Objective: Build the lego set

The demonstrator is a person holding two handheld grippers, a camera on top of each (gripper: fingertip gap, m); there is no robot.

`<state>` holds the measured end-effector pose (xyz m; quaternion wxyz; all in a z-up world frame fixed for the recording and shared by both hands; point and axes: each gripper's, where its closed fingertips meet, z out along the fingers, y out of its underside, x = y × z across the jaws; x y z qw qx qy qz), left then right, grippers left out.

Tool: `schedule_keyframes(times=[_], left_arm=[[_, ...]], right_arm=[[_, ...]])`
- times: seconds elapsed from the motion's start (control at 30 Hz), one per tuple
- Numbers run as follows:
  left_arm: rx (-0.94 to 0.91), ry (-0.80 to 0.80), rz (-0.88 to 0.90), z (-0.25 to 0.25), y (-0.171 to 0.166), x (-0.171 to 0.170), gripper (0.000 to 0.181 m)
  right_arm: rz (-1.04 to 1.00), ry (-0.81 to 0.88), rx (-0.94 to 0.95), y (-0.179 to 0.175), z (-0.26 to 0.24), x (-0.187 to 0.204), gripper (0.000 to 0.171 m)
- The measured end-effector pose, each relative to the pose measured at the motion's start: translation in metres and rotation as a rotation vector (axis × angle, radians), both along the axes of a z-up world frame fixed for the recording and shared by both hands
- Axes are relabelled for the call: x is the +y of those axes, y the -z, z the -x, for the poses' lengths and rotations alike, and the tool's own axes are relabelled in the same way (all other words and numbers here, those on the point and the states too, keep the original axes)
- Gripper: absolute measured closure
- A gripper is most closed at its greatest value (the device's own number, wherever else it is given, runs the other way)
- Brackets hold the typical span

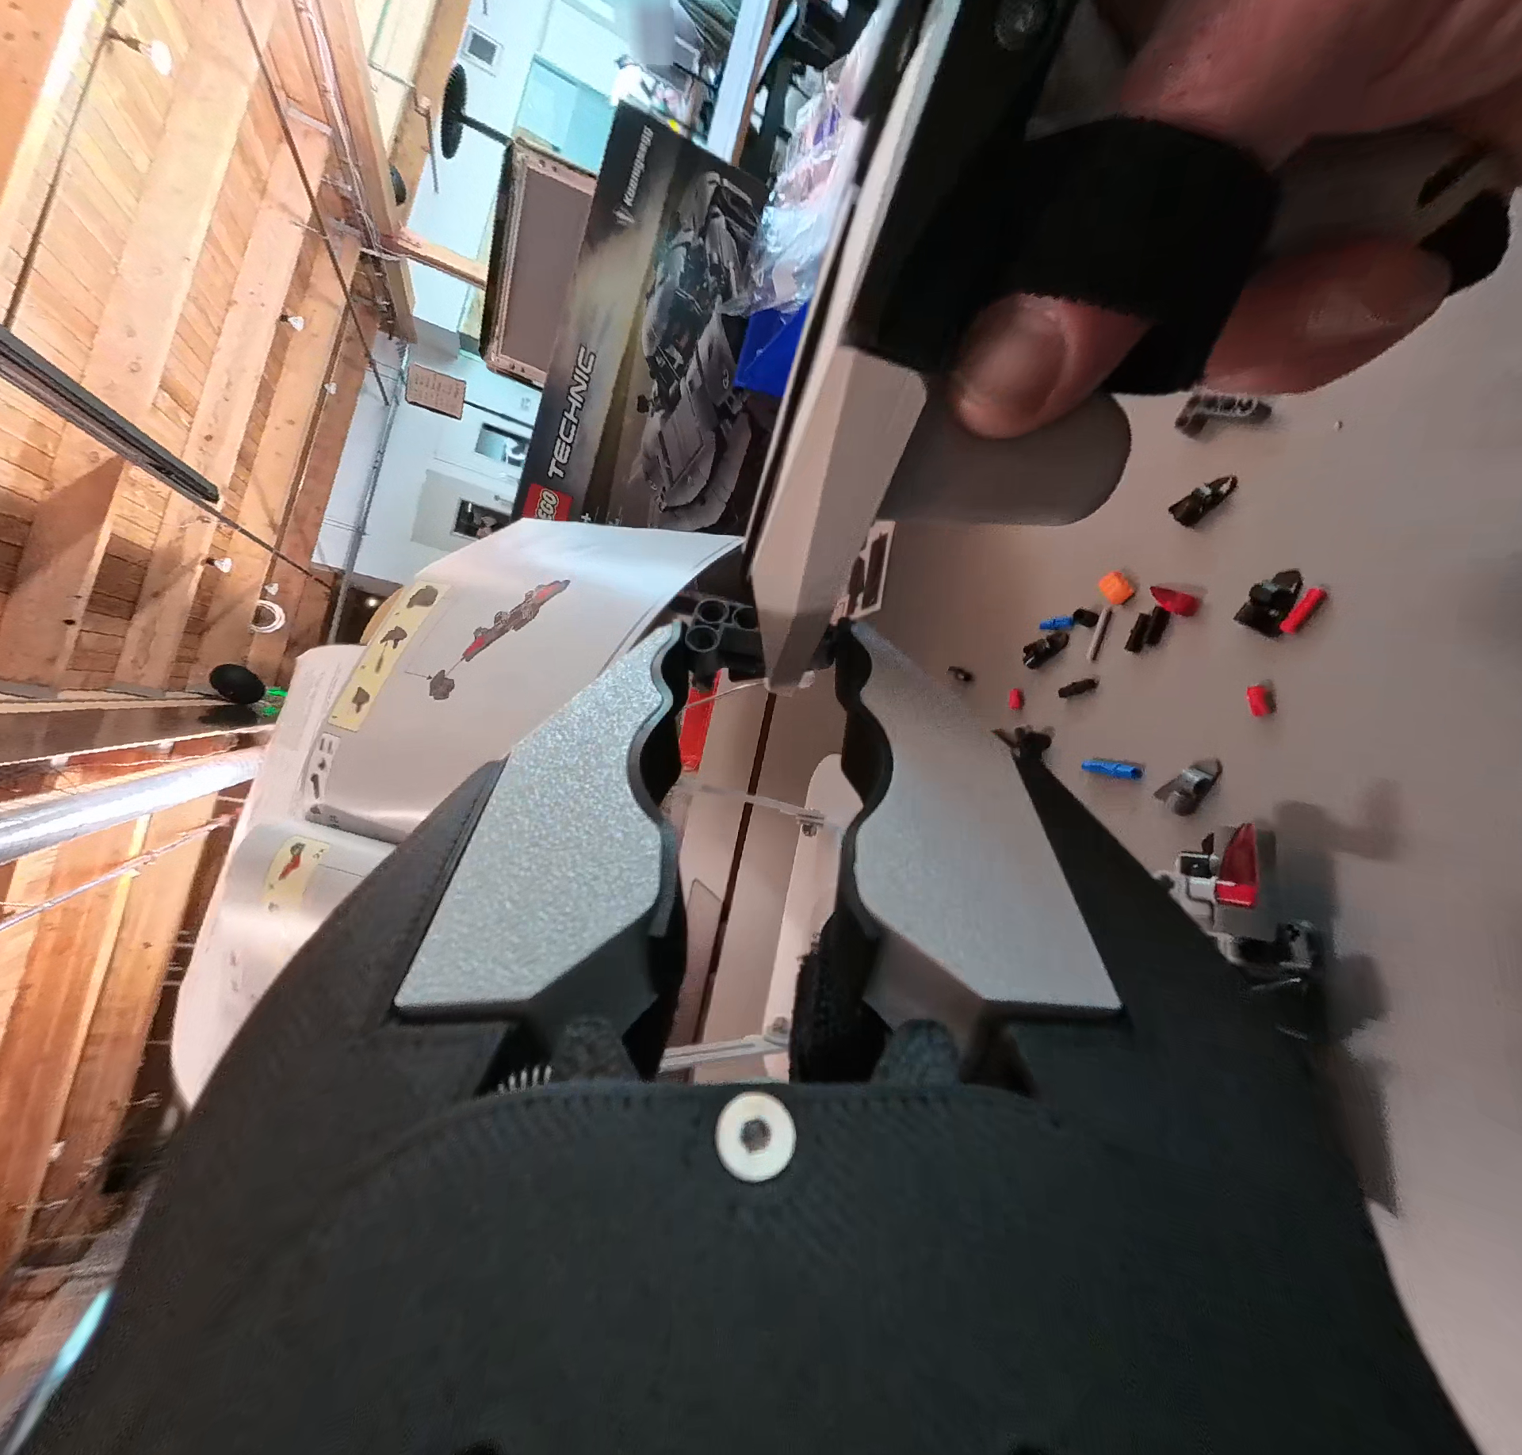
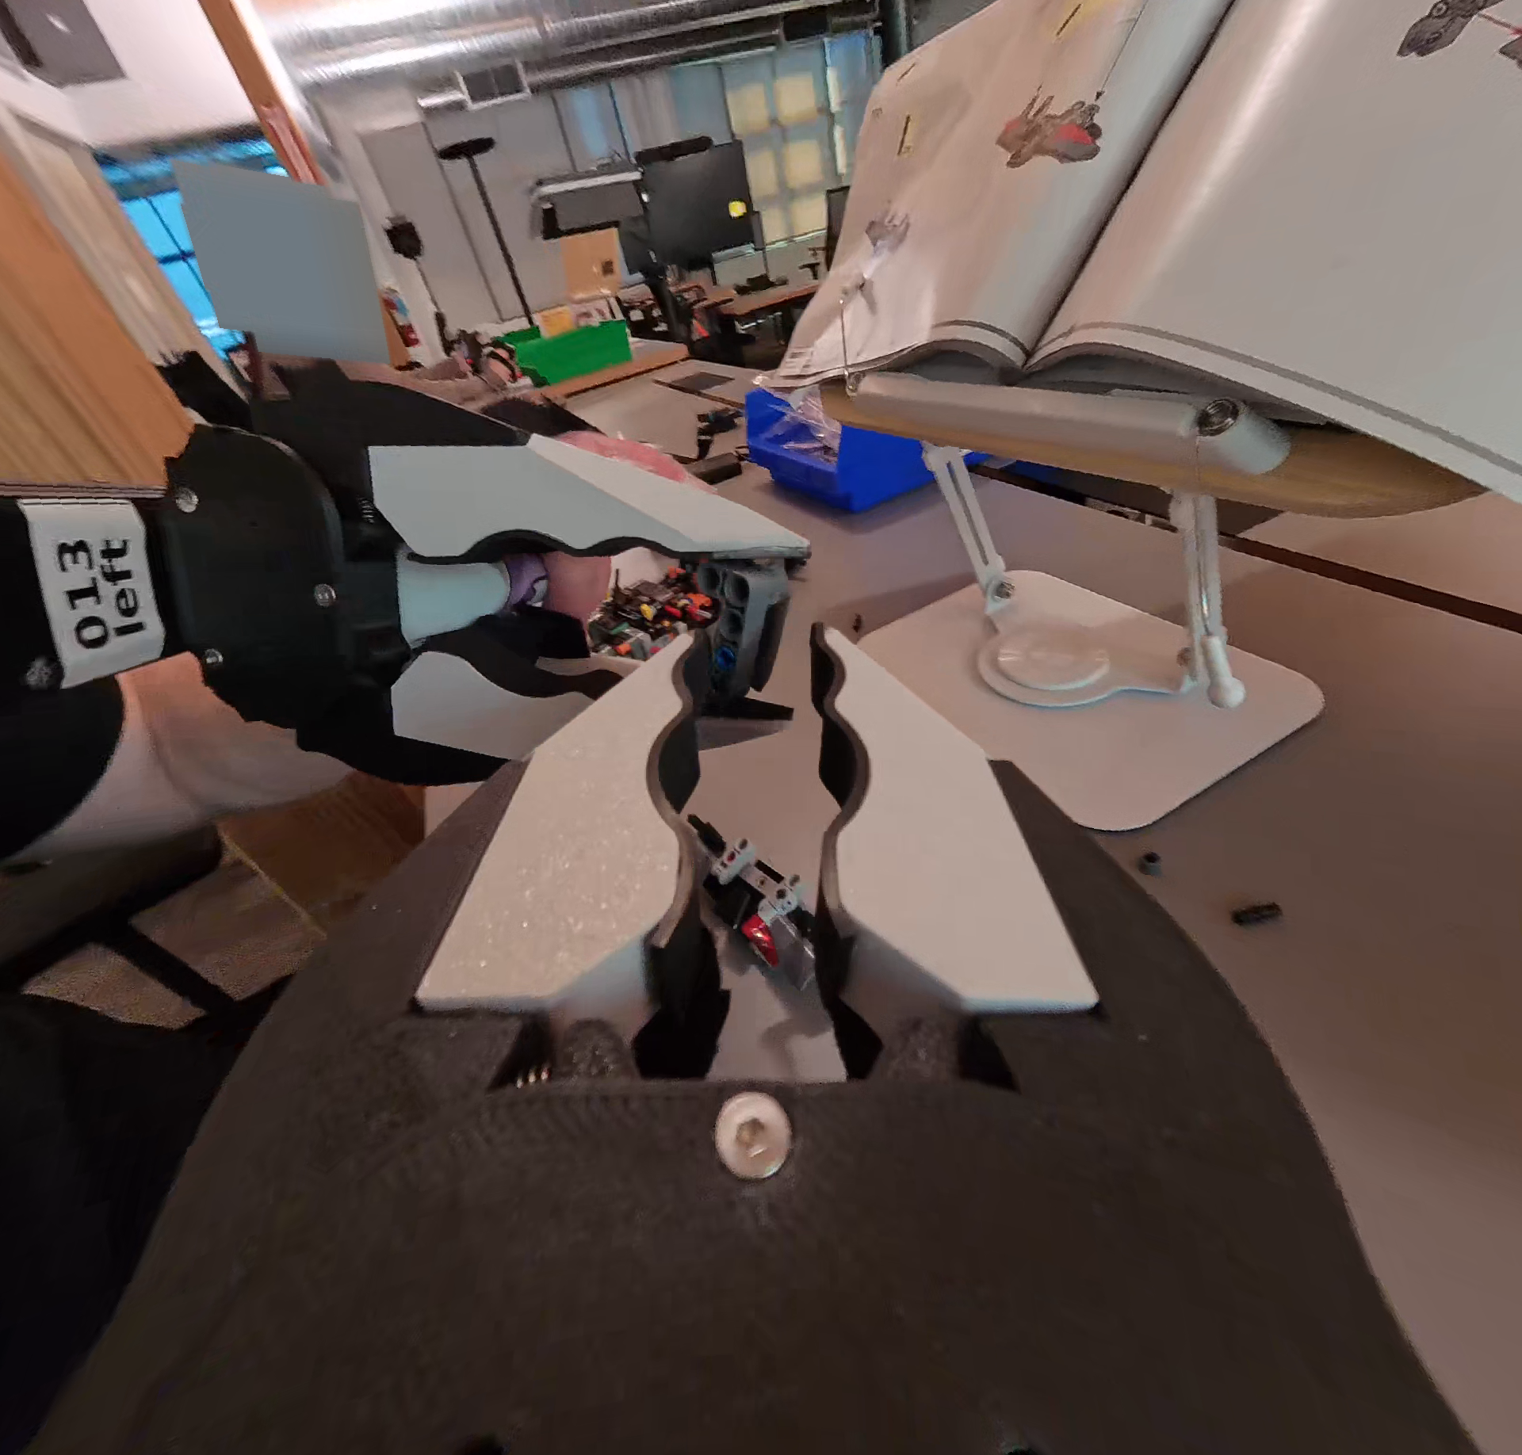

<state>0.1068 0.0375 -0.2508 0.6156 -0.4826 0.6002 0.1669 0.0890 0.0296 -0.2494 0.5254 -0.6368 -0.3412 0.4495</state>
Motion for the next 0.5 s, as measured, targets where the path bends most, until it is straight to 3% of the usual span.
schedule_keyframes(times=[0.1,0.2,0.4,0.5], left_arm=[[0.053,-0.02,-0.022,-0.002,0.004,0.003,0.148],[0.032,-0.014,-0.019,-0.004,-0.001,0.003,0.148],[-0.142,0.074,0.07,-0.004,-0.018,-0.003,0.14],[-0.153,0.132,0.078,-0.01,-0.018,-0.01,0.138]], right_arm=[[0.0,0.006,-0.009,0.002,0.001,0.0,0.161],[0.067,-0.066,0.097,-0.004,-0.002,-0.001,0.167],[0.257,-0.344,0.433,-0.024,-0.015,-0.01,0.167],[0.311,-0.469,0.495,-0.026,-0.015,-0.019,0.167]])
